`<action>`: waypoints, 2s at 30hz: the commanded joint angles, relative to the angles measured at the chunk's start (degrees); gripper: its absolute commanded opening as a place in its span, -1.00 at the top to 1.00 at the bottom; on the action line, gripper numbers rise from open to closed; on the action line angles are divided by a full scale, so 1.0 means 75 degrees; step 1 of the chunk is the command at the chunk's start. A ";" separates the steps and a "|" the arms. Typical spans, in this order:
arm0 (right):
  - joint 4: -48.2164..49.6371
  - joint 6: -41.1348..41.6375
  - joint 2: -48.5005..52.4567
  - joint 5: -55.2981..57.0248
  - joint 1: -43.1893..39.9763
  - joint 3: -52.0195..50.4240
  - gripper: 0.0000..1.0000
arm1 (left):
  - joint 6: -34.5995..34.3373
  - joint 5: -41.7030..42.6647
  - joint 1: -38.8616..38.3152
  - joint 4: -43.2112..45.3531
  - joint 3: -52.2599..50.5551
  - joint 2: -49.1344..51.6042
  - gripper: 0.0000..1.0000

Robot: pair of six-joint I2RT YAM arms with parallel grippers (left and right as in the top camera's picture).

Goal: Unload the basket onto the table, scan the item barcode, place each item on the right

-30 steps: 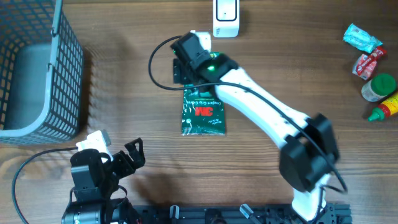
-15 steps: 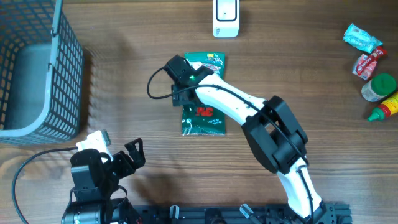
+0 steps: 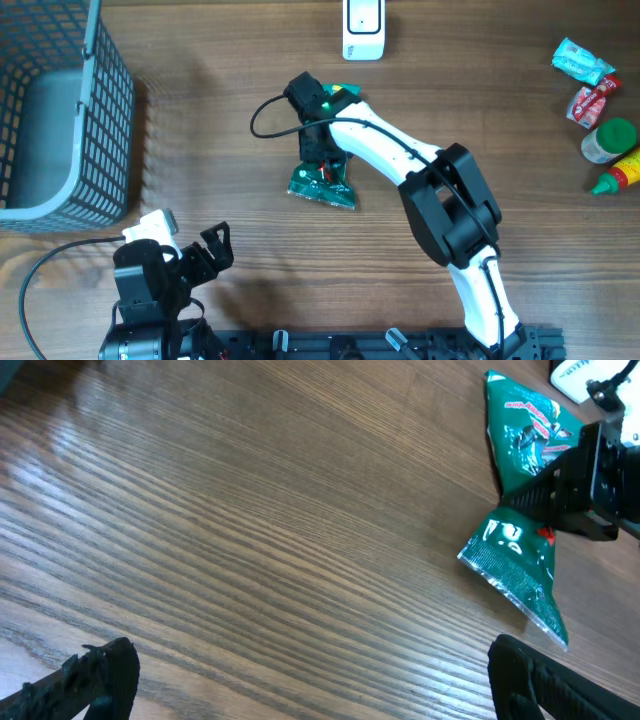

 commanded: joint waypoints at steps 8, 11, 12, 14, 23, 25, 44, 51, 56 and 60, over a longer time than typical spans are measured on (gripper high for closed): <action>-0.0857 -0.3882 -0.0443 -0.5479 -0.0729 -0.0309 0.91 | 0.0096 -0.0073 0.0052 0.0015 -0.0041 -0.0035 -1.00; -0.1145 -0.4695 -0.0720 -0.7653 -0.1061 -0.0309 0.91 | 0.0096 -0.0073 0.0052 0.0015 -0.0041 -0.0035 -1.00; -0.1215 -0.4800 -0.0746 -0.7988 -0.1137 -0.0309 0.91 | 0.0096 -0.0070 0.0052 0.0015 -0.0041 -0.0035 -1.00; -0.1352 -0.4797 -0.0761 -0.8577 -0.1294 -0.0312 0.91 | 0.0096 -0.0070 0.0052 0.0015 -0.0041 -0.0035 -1.00; -0.1393 -0.5319 -0.0758 -1.0194 -0.1343 -0.0312 0.91 | 0.0096 -0.0070 0.0052 0.0015 -0.0041 -0.0035 -1.00; -0.1183 -0.5403 -0.0758 -0.9192 -0.1338 -0.0312 0.91 | 0.0096 -0.0070 0.0052 0.0015 -0.0041 -0.0035 -1.00; -0.0166 -0.3019 -0.1131 -0.1754 -0.0935 0.0029 -0.32 | 0.0096 -0.0073 0.0052 0.0015 -0.0041 -0.0035 -1.00; 0.0169 -0.2938 -0.1271 0.0067 0.0035 -0.0114 -0.99 | 0.0096 -0.0070 0.0052 0.0015 -0.0041 -0.0035 -1.00; 0.0315 -0.2145 -0.0804 0.1775 0.0525 -0.0347 -0.99 | 0.0093 -0.0070 0.0050 0.0015 -0.0041 -0.0035 -1.00; 0.0321 -0.1588 -0.0338 0.2154 0.0495 -0.0347 -0.99 | 0.0096 -0.0073 0.0052 0.0015 -0.0041 -0.0035 -1.00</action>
